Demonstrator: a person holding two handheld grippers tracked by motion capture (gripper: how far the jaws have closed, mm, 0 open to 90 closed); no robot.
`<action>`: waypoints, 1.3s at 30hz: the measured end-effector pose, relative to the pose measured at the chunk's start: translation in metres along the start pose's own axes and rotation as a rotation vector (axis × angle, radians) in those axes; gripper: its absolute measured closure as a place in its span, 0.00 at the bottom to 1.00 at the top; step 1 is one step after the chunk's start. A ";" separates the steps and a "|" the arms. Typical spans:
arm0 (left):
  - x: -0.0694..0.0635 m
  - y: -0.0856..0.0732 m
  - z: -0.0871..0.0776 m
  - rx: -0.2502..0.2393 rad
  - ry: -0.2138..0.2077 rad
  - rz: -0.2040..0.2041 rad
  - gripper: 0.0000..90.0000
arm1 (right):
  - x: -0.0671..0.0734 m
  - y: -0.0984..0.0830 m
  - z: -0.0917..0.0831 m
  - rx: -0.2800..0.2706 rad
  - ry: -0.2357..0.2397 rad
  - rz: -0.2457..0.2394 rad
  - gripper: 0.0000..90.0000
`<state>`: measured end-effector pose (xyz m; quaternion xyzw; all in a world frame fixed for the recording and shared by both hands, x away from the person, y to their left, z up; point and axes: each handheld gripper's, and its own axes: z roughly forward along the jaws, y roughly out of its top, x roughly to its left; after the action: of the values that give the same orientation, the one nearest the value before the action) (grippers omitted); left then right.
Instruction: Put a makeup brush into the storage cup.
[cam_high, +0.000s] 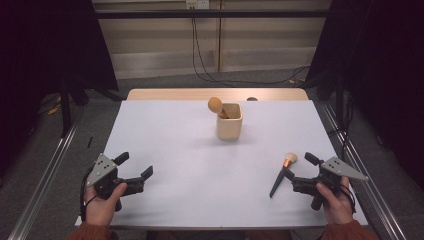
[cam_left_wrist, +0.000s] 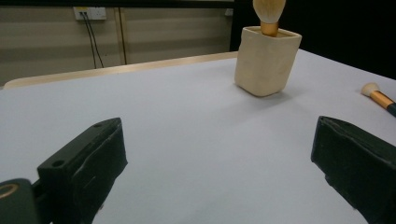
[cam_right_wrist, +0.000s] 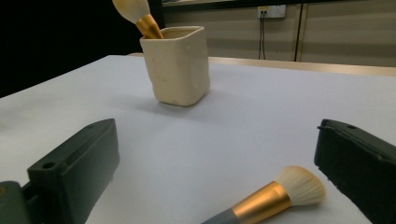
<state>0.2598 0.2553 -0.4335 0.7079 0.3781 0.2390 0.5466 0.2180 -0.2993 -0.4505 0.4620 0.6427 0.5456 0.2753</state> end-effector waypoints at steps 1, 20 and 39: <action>-0.001 0.000 0.000 -0.002 0.001 0.000 0.04 | 0.000 0.001 -0.001 -0.001 -0.008 0.002 0.00; -0.001 0.000 -0.002 0.001 0.012 0.005 0.04 | -0.006 0.024 0.022 0.094 -0.008 -0.040 0.00; 0.002 0.000 -0.003 -0.015 0.033 -0.021 0.04 | -0.010 0.042 0.049 0.288 -0.051 -0.057 0.02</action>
<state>0.2587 0.2590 -0.4325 0.6958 0.3927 0.2476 0.5480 0.2766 -0.2877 -0.4246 0.4920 0.7200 0.4277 0.2379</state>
